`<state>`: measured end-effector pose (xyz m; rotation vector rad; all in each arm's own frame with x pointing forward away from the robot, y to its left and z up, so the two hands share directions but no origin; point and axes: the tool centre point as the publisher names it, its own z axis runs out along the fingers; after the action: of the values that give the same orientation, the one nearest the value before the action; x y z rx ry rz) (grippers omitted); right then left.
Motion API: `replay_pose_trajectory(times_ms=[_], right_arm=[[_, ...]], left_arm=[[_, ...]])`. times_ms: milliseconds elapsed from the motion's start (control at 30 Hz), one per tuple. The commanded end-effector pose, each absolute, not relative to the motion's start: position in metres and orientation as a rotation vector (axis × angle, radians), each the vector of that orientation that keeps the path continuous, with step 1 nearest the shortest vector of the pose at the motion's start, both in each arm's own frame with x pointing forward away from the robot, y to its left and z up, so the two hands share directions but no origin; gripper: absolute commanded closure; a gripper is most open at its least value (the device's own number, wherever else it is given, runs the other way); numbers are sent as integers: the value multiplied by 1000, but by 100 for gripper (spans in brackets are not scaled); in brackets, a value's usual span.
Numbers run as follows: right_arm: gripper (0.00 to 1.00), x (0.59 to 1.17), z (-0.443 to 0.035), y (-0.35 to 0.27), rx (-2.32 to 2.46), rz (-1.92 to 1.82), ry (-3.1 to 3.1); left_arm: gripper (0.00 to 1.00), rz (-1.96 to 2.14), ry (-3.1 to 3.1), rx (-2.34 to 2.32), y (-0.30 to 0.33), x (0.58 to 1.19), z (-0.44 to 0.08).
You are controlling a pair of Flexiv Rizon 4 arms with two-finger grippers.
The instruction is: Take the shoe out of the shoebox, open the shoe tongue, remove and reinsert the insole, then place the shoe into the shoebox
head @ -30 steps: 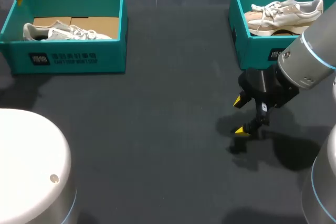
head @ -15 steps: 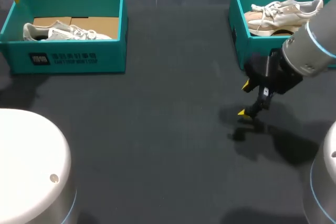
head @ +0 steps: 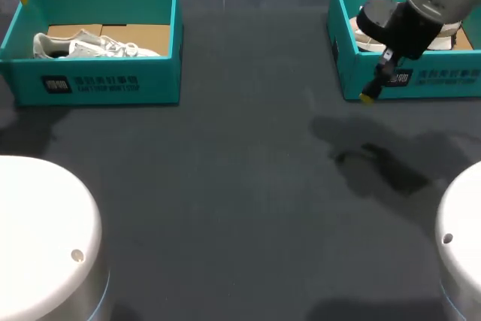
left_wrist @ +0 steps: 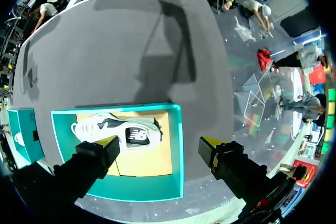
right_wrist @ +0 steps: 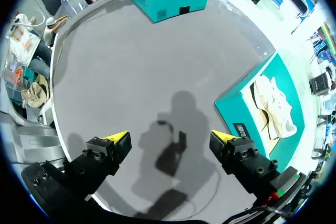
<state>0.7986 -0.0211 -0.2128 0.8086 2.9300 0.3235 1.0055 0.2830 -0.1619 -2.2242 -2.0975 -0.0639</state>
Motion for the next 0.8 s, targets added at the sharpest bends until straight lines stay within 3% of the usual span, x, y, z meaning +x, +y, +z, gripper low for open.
replay_pose_trajectory(times_ms=[33,300,800], right_arm=[[0,801,-210,-16,829,99,2981],[0,803,-208,-18,881,87,2957],[0,882,-168,-74,1401,-104,2710]], left_arm=[[0,-65,-2095,-2225,284,1006,-162],[0,-65,-2095,-2225,284,1006,-162],[0,-65,-2095,-2225,284,1006,-162]])
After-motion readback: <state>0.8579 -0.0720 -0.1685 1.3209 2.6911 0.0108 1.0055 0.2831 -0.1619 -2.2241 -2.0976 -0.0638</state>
